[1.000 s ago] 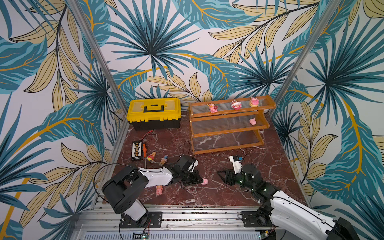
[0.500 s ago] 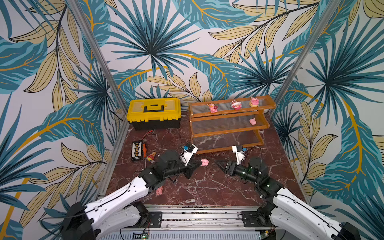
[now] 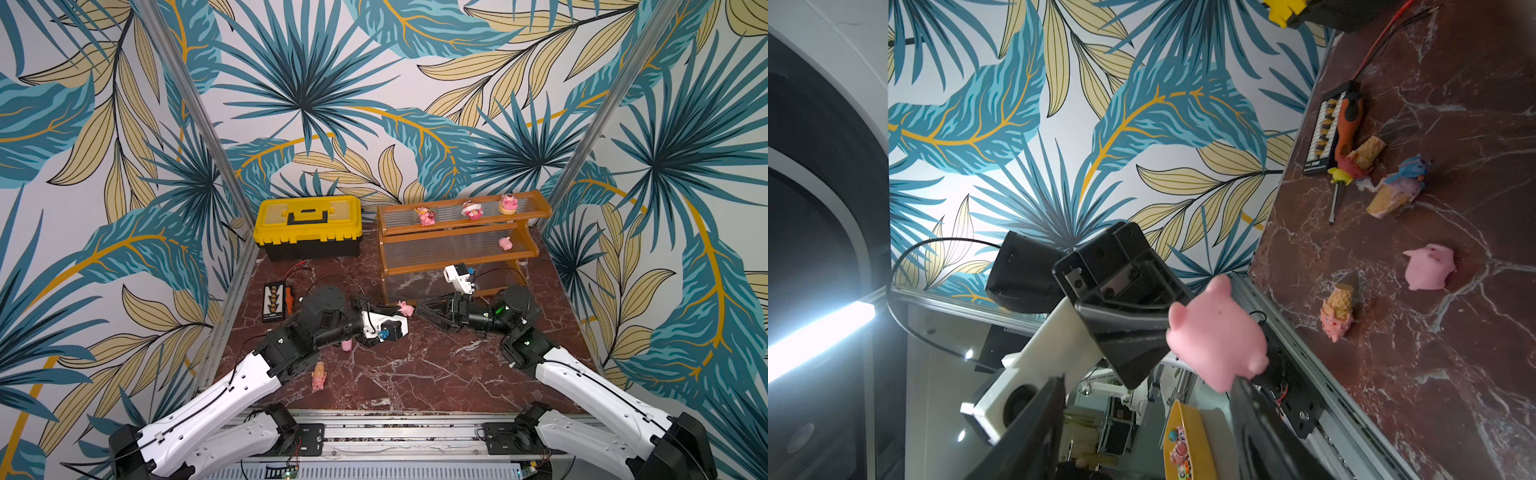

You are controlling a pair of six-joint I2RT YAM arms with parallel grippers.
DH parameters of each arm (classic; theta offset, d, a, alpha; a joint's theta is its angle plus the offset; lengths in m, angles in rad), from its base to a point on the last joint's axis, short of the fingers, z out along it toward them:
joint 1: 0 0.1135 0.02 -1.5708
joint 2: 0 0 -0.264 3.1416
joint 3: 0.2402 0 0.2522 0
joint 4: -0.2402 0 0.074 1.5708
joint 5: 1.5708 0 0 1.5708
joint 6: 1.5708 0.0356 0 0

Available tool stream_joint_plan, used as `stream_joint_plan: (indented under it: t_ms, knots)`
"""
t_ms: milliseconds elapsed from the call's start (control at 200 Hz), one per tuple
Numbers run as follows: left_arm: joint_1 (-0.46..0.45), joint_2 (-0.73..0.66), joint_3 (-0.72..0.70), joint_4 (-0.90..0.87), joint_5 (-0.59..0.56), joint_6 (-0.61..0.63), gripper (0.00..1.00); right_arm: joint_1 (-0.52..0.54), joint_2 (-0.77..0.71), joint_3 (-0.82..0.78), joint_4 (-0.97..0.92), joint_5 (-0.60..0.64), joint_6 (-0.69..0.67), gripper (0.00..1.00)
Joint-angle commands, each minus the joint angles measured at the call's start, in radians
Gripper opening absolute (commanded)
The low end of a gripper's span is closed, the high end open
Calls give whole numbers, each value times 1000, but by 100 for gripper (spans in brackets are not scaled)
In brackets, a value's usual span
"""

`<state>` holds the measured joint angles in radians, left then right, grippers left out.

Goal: Organize plastic toys on shelves
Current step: Place the plastic toy on the shelf.

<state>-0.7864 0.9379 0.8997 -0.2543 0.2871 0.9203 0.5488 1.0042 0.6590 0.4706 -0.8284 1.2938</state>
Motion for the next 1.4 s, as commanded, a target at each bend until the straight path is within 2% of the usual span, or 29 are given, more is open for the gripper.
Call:
stream_joint_plan:
  t_ms: [0,235,416,611,971,1312,1397]
  knots:
    - [-1,-8,56,-4,56,45,0,-1,-15,16,-100,-86,-52,63]
    - [3,-23,45,43,139,-44,0,-2,-4,79,-179,-75,-165,63]
    - [30,-45,25,99,199,-143,0,-2,-2,65,-72,-91,-187,57]
    - [77,-70,-5,171,280,-259,0,-2,-5,65,-40,-104,-202,54]
    - [102,-59,-13,194,351,-308,0,-1,13,57,131,-89,-97,48]
    - [108,-47,-22,224,355,-324,0,13,16,60,154,-116,-68,41]
    - [110,-40,-22,227,356,-326,0,17,20,66,154,-123,-67,36]
